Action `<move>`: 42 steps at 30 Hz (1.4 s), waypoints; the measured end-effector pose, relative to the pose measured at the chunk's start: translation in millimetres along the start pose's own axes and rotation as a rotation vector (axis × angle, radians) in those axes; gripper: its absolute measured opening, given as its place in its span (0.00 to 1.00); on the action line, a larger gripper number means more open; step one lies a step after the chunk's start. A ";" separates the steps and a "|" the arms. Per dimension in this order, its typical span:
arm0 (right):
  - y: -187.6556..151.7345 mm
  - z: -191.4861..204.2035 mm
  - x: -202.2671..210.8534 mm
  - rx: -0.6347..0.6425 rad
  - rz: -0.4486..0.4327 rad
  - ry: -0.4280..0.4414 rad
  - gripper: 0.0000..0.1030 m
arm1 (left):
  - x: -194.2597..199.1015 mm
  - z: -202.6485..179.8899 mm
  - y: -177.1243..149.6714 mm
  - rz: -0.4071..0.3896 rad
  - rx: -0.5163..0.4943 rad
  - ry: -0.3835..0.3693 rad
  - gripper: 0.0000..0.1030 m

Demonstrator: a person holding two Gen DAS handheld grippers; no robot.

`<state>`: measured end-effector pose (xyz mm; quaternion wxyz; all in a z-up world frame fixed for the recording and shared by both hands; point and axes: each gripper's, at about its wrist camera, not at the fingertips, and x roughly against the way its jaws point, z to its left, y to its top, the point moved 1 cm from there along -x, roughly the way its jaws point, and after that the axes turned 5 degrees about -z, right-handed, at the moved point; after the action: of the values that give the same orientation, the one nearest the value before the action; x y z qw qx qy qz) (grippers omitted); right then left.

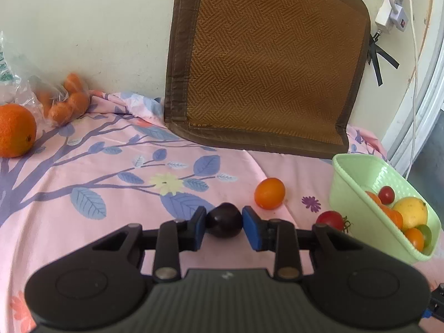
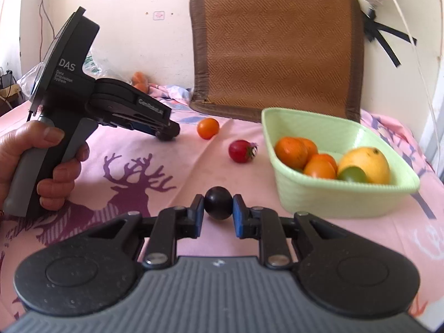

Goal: Organize fruits

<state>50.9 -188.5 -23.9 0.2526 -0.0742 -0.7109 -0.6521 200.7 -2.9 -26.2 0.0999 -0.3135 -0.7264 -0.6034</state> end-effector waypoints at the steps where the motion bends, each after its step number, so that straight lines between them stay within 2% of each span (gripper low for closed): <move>1: -2.0 -1.4 1.9 -0.004 0.004 -0.004 0.24 | 1.7 0.0 -0.9 -0.002 -0.001 0.004 0.28; 5: -9.7 -5.9 12.4 -0.012 0.000 -0.022 0.24 | 17.2 -2.4 -12.0 -0.007 0.017 -0.015 0.28; 18: -22.7 -14.4 28.9 -0.058 -0.024 -0.051 0.25 | 70.9 -44.0 -53.3 -0.022 -0.065 -0.141 0.28; 22: -22.4 -13.2 28.2 -0.051 -0.026 -0.054 0.25 | 76.8 -51.2 -58.7 -0.030 -0.102 -0.132 0.29; 26: -22.7 -14.6 28.4 -0.062 -0.027 -0.053 0.26 | 75.9 -49.5 -58.0 -0.029 -0.093 -0.124 0.29; 32: -23.6 -13.8 29.5 -0.063 -0.027 -0.059 0.31 | 76.8 -46.1 -57.0 -0.037 -0.078 -0.119 0.41; 36: -24.3 -12.3 31.3 -0.056 -0.031 -0.058 0.44 | 78.1 -48.1 -57.1 -0.046 -0.088 -0.112 0.48; 42: -26.0 -12.6 34.1 -0.066 -0.033 -0.055 0.44 | 78.9 -47.2 -56.9 -0.052 -0.086 -0.114 0.53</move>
<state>13.6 -211.9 -31.2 0.2197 -0.0888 -0.6967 -0.6770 95.0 -25.2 -19.2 0.0292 -0.3323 -0.7122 -0.6177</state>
